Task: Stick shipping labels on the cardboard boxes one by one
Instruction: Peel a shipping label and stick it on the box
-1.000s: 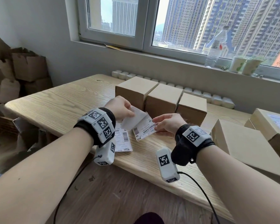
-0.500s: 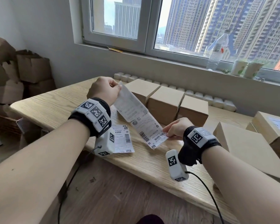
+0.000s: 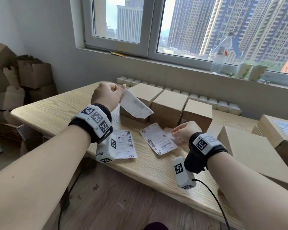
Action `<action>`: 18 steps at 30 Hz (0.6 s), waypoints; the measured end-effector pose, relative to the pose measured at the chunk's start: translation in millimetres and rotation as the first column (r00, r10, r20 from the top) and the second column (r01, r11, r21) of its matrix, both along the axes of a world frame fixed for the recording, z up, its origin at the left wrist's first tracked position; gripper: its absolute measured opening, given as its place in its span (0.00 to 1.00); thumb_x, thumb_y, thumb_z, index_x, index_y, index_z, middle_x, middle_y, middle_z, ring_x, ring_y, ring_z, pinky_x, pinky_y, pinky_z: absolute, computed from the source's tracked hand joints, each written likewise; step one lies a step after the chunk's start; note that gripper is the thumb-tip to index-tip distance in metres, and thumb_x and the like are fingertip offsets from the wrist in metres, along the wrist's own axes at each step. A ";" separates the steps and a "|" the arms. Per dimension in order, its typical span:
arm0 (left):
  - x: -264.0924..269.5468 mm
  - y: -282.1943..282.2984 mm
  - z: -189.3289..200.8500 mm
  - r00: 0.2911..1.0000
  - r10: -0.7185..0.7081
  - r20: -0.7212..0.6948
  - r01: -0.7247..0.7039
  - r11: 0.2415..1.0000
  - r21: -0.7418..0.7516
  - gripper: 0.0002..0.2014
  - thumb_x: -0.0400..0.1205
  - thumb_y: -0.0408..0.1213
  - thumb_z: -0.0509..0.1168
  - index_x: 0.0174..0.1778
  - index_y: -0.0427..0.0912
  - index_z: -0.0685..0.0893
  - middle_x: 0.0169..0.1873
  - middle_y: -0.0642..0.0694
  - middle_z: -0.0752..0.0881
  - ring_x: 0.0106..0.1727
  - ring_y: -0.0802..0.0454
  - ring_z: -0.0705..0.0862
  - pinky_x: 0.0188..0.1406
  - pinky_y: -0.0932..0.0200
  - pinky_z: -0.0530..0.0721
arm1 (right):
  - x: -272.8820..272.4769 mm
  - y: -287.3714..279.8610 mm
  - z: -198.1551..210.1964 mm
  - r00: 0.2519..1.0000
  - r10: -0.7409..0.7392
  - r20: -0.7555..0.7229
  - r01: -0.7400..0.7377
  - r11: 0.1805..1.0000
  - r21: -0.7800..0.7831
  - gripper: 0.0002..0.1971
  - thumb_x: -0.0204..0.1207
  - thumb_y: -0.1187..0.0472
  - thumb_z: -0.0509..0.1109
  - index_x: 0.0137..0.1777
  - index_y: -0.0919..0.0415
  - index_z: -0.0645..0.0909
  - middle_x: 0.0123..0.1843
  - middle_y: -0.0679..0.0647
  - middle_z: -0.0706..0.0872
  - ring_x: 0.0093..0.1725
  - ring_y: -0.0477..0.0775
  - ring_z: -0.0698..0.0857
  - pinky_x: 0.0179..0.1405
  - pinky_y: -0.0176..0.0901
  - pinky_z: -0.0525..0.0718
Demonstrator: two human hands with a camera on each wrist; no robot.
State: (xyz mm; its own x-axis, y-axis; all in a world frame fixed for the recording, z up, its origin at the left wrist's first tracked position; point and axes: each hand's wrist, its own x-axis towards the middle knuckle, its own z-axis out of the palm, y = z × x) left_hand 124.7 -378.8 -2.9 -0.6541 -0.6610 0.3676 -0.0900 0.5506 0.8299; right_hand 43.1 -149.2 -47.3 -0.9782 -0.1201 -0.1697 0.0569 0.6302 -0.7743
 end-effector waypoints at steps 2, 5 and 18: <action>-1.6 10.1 0.9 0.997 -0.074 -0.038 0.077 0.994 0.080 0.22 0.81 0.55 0.61 0.35 0.39 0.86 0.35 0.43 0.90 0.37 0.47 0.89 0.41 0.54 0.88 | 2.7 -6.0 5.2 0.995 -0.021 -0.100 0.016 0.999 -0.044 0.06 0.74 0.54 0.73 0.39 0.55 0.88 0.46 0.52 0.89 0.47 0.51 0.86 0.52 0.41 0.83; -3.1 25.4 3.3 0.980 -0.174 -0.092 0.187 0.969 0.164 0.17 0.82 0.50 0.64 0.35 0.40 0.85 0.33 0.47 0.87 0.33 0.56 0.85 0.30 0.65 0.86 | 5.4 -16.7 14.6 0.996 0.042 0.079 -0.007 0.916 -0.400 0.18 0.78 0.47 0.67 0.43 0.64 0.84 0.47 0.63 0.90 0.41 0.56 0.88 0.47 0.47 0.89; -7.2 49.6 -1.4 0.937 -0.345 0.058 0.339 0.936 0.097 0.13 0.72 0.31 0.76 0.50 0.42 0.84 0.43 0.46 0.89 0.44 0.54 0.88 0.40 0.61 0.87 | -0.1 4.8 32.2 1.000 -0.018 0.019 0.025 0.864 -0.504 0.04 0.70 0.70 0.76 0.42 0.63 0.85 0.48 0.64 0.90 0.49 0.61 0.90 0.53 0.57 0.88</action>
